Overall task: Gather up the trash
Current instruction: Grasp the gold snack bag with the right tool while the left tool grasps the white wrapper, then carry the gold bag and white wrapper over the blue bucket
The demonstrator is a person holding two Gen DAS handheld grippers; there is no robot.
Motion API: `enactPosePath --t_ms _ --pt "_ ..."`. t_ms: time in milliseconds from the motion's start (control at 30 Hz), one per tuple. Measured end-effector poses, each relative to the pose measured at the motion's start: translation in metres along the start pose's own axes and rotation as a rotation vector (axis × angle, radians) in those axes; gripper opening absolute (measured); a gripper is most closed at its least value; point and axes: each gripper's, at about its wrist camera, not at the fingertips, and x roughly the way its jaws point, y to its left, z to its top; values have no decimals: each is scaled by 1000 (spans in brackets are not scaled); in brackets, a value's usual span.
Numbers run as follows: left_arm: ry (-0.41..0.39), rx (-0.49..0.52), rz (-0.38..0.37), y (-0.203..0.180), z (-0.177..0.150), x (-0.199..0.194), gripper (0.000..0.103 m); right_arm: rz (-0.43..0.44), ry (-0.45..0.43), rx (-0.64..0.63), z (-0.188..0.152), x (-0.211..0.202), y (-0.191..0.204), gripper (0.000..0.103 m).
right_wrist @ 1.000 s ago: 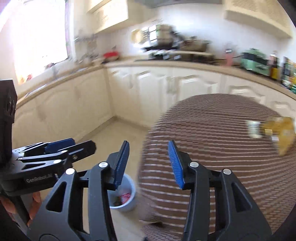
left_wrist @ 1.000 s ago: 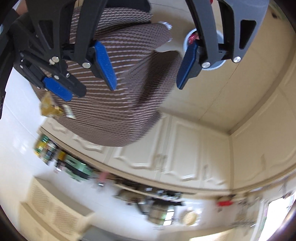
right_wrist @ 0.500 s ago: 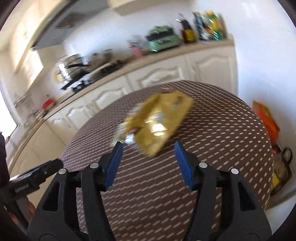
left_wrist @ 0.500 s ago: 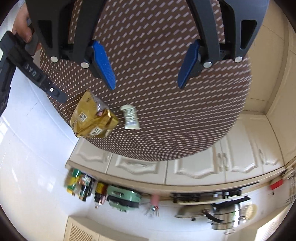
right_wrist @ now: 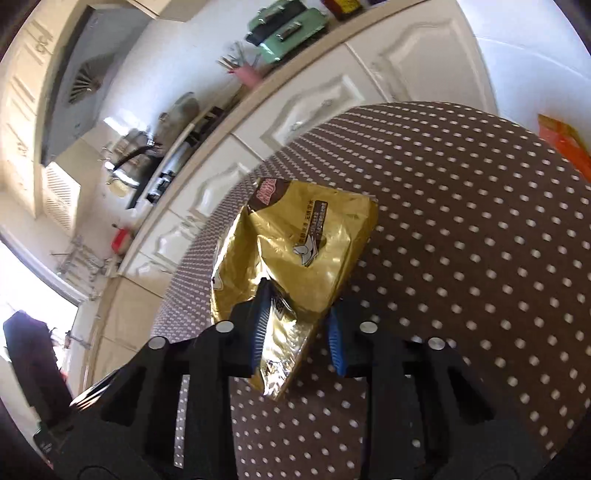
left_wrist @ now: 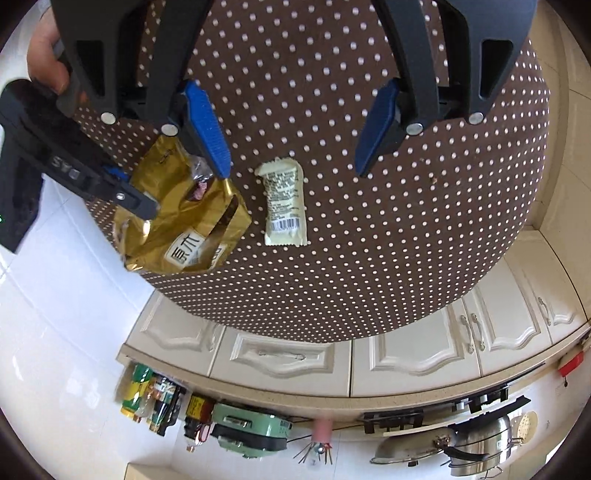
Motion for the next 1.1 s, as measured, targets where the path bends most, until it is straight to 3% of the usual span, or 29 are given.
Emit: enactPosePath --t_ms 33,167,433,500,567,600,767,1100 --pt "3 0 0 -1 2 2 68 7 -28 -30 -1 -3 4 8" --pt "28 5 27 -5 8 20 68 -30 -121 -109 2 -15 17 6" --pt "75 28 88 -17 12 54 68 -50 -154 -211 1 -13 36 6" --pt "58 62 132 -22 13 58 42 -49 -154 -222 1 -10 39 6" --pt "50 72 114 -23 14 57 24 -48 -153 -234 -1 -10 42 6" --pt "53 70 105 -22 14 57 21 -50 -155 -237 -3 -10 43 6" --pt "32 44 26 -11 8 40 14 -57 -181 -285 -12 -17 56 6" --pt "-78 -15 7 39 -17 -38 13 19 -174 -313 -45 -33 97 6"
